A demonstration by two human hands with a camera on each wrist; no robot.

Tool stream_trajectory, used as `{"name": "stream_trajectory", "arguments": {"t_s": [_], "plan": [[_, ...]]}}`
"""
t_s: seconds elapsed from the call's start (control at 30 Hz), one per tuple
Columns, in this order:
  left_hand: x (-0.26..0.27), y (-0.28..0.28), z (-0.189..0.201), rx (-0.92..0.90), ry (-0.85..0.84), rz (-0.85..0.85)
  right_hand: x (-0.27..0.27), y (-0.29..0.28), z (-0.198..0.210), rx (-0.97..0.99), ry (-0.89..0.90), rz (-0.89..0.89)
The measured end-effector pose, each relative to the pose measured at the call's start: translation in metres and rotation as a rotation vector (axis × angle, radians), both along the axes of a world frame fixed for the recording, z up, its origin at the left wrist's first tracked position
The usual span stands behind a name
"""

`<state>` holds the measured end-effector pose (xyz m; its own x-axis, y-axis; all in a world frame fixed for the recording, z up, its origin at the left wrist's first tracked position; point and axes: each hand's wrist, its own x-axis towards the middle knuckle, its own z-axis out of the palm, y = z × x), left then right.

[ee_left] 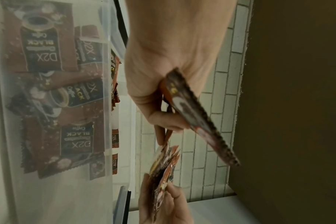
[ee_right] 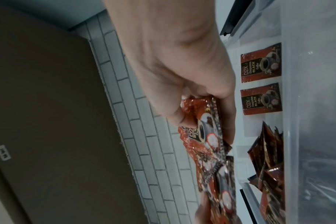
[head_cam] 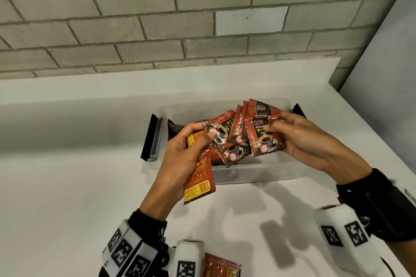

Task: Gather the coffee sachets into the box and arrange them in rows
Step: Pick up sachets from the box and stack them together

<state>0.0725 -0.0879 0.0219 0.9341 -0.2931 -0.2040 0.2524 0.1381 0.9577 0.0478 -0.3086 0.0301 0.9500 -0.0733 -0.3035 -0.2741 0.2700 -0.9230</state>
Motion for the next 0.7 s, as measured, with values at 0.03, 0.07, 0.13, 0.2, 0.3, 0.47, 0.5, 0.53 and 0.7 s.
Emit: {"name": "stream_trajectory", "arguments": {"t_s": [0.03, 0.07, 0.13, 0.2, 0.3, 0.47, 0.5, 0.53, 0.7], "plan": [[0.001, 0.001, 0.0, -0.004, -0.004, 0.001, 0.0, -0.003, 0.001, 0.012, 0.002, -0.018], [0.001, 0.001, 0.0, -0.005, -0.011, -0.001, 0.001, -0.006, 0.003, 0.024, 0.007, -0.024], [0.002, 0.001, 0.0, -0.007, -0.028, -0.002, 0.0, -0.008, 0.006, 0.027, 0.013, 0.003], [0.002, -0.001, 0.0, -0.002, -0.04, 0.003, -0.001, -0.006, 0.006, 0.021, 0.018, 0.047], [0.002, -0.004, 0.0, 0.009, -0.053, 0.016, 0.0, -0.001, 0.004, 0.008, 0.051, 0.109], [0.0, -0.007, -0.001, -0.021, -0.071, 0.048, 0.004, 0.002, -0.008, 0.04, 0.074, 0.097], [-0.001, -0.007, -0.001, -0.028, -0.075, 0.051, 0.004, 0.002, -0.009, 0.03, 0.068, 0.097], [-0.002, -0.007, -0.002, -0.036, -0.075, 0.048, 0.004, 0.002, -0.01, 0.011, 0.057, 0.096], [-0.001, -0.005, -0.003, -0.063, -0.032, 0.008, 0.001, -0.002, -0.002, -0.282, -0.082, 0.162]]}}
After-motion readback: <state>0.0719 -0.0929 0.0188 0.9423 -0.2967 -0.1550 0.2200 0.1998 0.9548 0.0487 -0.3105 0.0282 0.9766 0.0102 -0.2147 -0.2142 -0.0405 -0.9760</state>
